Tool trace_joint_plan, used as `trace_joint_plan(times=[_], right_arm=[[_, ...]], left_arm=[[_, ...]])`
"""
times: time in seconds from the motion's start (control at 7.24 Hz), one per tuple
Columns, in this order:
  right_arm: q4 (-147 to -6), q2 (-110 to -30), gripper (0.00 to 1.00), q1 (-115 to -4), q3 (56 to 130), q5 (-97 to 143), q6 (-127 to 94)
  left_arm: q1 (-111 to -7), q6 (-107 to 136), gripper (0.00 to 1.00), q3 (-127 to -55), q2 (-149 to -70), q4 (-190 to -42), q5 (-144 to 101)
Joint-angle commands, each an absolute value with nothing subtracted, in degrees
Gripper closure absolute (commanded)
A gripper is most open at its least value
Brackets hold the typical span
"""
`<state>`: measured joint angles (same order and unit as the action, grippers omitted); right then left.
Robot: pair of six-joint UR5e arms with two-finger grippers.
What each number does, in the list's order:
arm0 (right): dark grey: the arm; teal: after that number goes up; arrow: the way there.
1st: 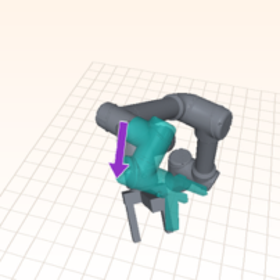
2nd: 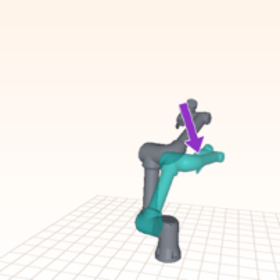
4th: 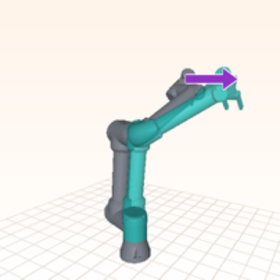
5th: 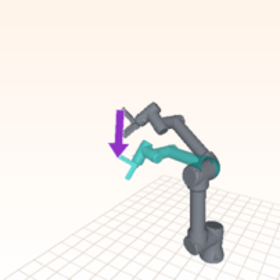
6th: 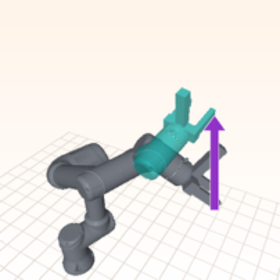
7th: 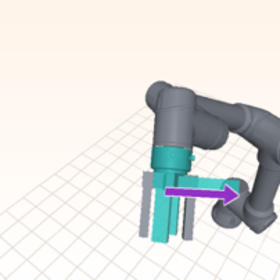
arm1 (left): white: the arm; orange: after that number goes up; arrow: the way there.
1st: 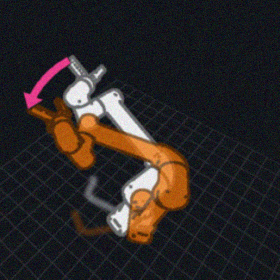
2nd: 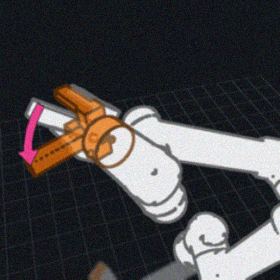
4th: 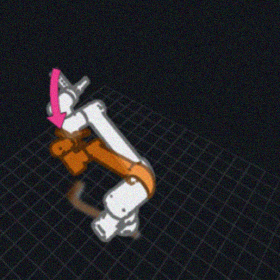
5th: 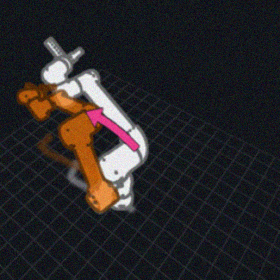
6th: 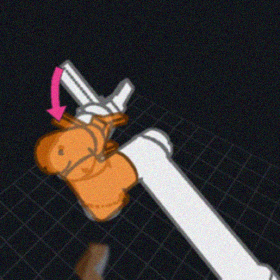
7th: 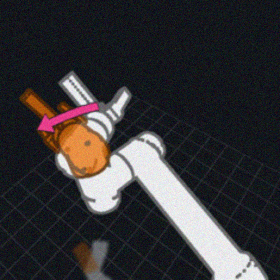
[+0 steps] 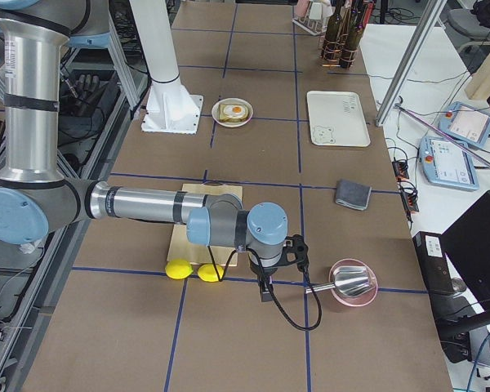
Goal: Make sandwich and place on tray
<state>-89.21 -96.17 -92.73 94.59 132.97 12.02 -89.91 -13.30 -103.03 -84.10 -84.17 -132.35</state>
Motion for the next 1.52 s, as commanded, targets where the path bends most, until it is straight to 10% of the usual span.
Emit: trace_joint_plan(times=[0.0,0.83,1.38], right_arm=[[-89.12,-96.07,0.00,-92.72,94.66,132.89,11.87],[-89.04,-97.02,0.00,-91.24,100.01,141.07,5.36],[-59.10,-109.73,0.00,-78.25,104.42,140.36,-20.82]], left_arm=[[-89.83,-13.36,0.00,-103.44,-84.11,-84.11,-132.28],[-89.39,-13.45,0.00,-103.27,-84.46,-84.37,-132.63],[-89.03,-13.54,0.00,-103.18,-84.29,-84.29,-134.72]])
